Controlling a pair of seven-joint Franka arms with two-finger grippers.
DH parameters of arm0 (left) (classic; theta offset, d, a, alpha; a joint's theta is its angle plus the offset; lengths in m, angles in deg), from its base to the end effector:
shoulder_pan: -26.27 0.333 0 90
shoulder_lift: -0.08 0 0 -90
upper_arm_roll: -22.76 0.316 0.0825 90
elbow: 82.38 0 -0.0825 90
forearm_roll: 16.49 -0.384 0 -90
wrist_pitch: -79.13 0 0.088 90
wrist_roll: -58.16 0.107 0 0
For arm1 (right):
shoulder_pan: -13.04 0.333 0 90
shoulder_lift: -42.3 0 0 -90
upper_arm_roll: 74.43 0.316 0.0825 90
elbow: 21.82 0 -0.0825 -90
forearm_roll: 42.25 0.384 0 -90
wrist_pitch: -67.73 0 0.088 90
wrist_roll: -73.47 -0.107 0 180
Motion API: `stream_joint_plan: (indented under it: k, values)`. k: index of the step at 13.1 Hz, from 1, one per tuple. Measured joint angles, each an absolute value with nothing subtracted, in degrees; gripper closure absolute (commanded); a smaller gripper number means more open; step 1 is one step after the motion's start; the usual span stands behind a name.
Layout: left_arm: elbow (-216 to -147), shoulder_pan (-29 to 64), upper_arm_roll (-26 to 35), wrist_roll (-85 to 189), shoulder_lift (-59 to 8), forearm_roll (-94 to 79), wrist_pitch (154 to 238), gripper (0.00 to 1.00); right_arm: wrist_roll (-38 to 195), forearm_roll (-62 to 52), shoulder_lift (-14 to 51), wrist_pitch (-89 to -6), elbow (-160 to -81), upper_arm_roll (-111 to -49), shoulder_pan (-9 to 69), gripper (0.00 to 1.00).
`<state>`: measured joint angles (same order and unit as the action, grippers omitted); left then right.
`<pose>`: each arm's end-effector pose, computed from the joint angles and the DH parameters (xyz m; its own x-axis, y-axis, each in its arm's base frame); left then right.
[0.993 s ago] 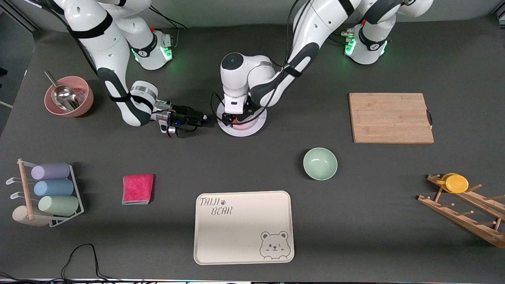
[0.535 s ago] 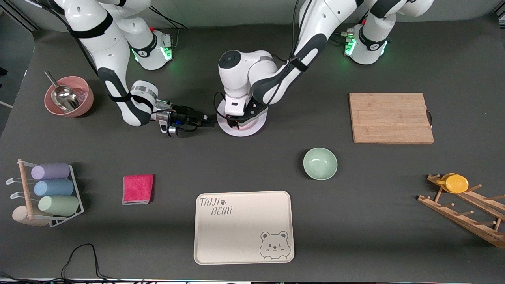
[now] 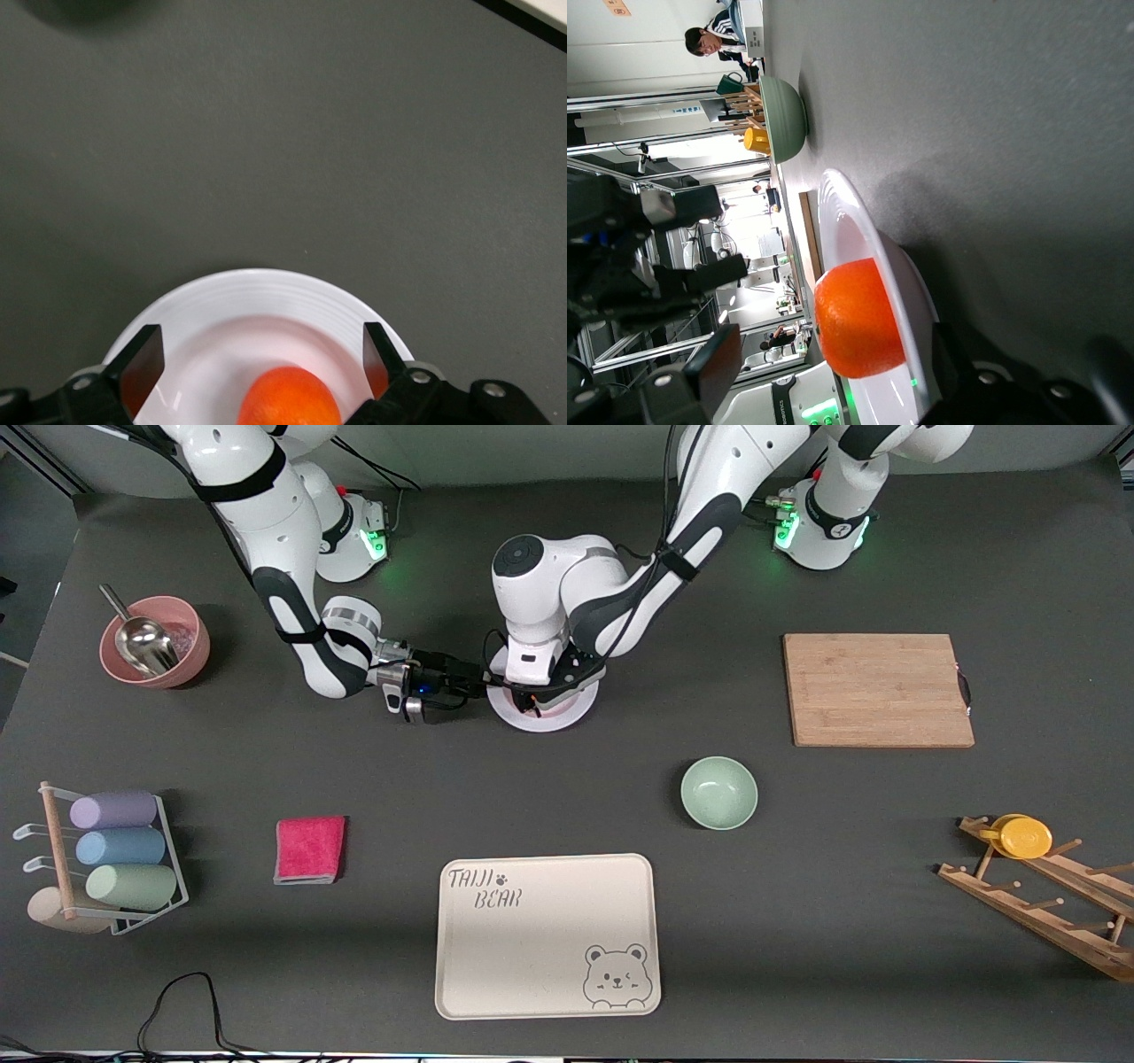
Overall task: Place orange and plate with both arms
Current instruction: 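Open the left gripper to release the orange onto the plate, then carry the plate onto the bear placemat while the left gripper withdraws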
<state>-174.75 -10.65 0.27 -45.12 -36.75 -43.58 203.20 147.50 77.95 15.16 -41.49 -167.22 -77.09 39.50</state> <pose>0.3954 -0.5639 0.2699 0.8372 0.5245 0.1548 0.5315 -0.8470 -0.0044 0.3424 0.2158 0.0928 0.9724 -0.1841 -0.1433 -0.1880 -0.2541 -0.9487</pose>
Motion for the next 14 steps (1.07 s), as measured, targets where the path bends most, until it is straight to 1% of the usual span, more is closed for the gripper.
stream_joint_plan:
  k: [1,2,3,4,5,8,11,14]
  values:
    - [-174.69,-9.48,0.14,-41.46,-35.60,-41.91,201.57,0.00,148.11,77.95,14.99,-41.62,-167.25,-77.09,39.58,0.31]
    - [-174.63,-8.08,0.06,-37.14,-33.87,-40.06,199.58,0.00,149.24,77.97,14.67,-41.52,-167.27,-77.09,39.58,0.45]
    - [-174.61,-6.71,0.02,-33.13,-31.95,-38.68,197.48,0.00,150.20,77.98,14.64,-41.46,-167.33,-77.08,39.60,0.62]
    - [-174.63,-5.40,0.00,-29.50,-30.06,-37.87,195.50,0.00,151.52,77.98,14.48,-41.65,-167.40,-77.09,39.61,0.93]
    - [-174.64,-4.29,-0.02,-26.27,-28.49,-37.49,193.97,0.00,153.14,77.98,14.20,-41.75,-167.49,-77.14,39.60,1.00]
    - [-174.74,-0.45,-0.04,-14.62,-24.40,-33.97,189.88,0.00,157.41,78.04,13.33,-41.78,-167.70,-77.26,39.59,1.00]
    - [-175.93,5.38,0.02,-2.34,-19.07,-28.66,187.73,0.00,159.69,78.12,13.23,-41.65,-167.76,-77.26,39.59,1.00]
    - [-177.64,7.57,-0.02,2.85,-15.32,-27.61,184.81,0.00,159.66,78.20,13.06,-41.12,-167.73,-77.26,39.38,1.00]
